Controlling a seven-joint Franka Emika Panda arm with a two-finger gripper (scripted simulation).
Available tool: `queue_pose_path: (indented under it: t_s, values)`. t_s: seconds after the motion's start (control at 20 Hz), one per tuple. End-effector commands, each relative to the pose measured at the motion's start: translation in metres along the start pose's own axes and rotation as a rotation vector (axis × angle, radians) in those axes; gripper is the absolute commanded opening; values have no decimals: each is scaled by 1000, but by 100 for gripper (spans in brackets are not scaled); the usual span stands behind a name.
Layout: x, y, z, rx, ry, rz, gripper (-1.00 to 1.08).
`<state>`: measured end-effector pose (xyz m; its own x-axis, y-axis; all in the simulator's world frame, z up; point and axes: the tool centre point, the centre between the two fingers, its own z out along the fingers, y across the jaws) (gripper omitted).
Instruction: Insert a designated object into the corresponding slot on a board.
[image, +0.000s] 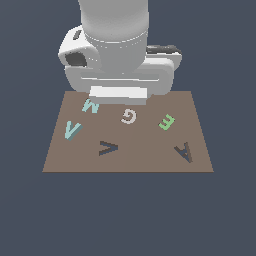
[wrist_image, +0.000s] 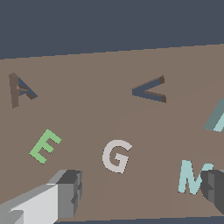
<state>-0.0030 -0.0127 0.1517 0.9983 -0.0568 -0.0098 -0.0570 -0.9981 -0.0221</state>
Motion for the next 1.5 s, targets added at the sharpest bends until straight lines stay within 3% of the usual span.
queue_pose_path:
  t_s: [0.0,0.4,1.05,1.45]
  values:
    - [0,0,0,0,0,0,100]
    - [7,24,15,-4,2,29,100]
    - [34,136,81,-19,10,164,100]
    - [40,166,97,-21,12,201,100]
